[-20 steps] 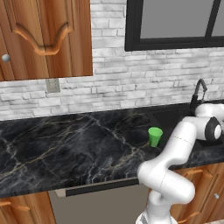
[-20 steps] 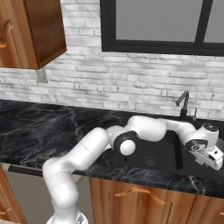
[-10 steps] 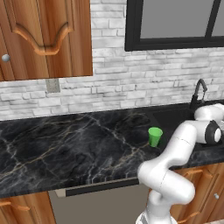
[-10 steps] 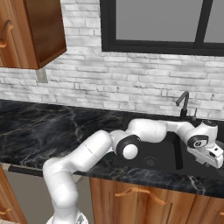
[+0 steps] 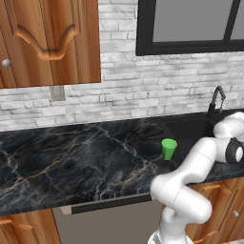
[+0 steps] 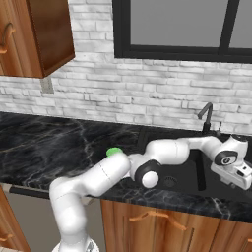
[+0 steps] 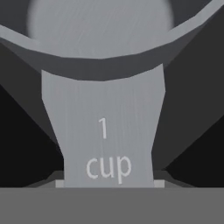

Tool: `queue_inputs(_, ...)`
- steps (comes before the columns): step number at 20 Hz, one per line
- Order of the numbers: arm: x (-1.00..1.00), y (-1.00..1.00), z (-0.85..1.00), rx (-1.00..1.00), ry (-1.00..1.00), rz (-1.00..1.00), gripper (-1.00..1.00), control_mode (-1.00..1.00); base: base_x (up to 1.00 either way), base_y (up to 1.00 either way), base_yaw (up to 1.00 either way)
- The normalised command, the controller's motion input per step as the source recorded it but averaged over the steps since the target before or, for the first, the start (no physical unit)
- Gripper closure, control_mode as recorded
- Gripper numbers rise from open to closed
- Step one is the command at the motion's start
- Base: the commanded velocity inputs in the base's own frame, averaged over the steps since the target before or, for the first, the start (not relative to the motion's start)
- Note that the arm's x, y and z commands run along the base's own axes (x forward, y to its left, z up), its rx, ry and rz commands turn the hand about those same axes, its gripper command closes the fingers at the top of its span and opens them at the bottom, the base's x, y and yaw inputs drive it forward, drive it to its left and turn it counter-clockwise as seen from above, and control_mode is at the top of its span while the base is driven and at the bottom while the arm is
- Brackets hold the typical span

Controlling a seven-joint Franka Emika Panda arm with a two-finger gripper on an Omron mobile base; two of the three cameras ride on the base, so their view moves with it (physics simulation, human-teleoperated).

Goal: Move any existing items from the left basin to the right basin for drying. Then move the cup from the counter to the left basin of the sink for washing.

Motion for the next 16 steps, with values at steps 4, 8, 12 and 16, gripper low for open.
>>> queue_inputs(4, 0.00, -0.04, -0.27, 0.11, 0.00, 0.00, 1.00, -1.00, 0.00, 0.00, 0.00)
queue_inputs(8, 0.00, -0.01, -0.41, 0.05, 0.00, 0.00, 1.00, -1.00, 0.00, 0.00, 0.00)
queue_inputs(12, 0.00, -0.03, -0.40, 0.01, -0.04, 0.00, 1.00, -1.00, 0.00, 0.00, 0.00)
queue_inputs(16, 0.06, -0.13, -0.33, 0.00, -0.06, 0.00, 1.00, -1.00, 0.00, 0.00, 0.00)
